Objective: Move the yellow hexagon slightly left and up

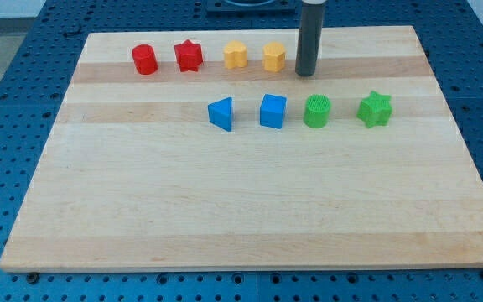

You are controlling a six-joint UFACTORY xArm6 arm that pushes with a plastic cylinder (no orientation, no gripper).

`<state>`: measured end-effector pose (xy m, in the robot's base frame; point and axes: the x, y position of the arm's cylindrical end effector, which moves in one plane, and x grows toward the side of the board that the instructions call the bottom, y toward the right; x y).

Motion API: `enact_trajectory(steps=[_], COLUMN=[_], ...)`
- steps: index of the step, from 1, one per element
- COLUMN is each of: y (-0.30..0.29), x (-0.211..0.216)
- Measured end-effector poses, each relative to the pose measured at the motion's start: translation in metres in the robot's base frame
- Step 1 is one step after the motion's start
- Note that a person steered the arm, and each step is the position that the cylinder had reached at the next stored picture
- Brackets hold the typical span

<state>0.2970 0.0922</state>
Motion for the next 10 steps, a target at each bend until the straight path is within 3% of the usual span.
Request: enact_trajectory(steps=[2, 7, 10], y=[0.0, -0.04, 0.038], x=[-0.022, -0.023, -0.02])
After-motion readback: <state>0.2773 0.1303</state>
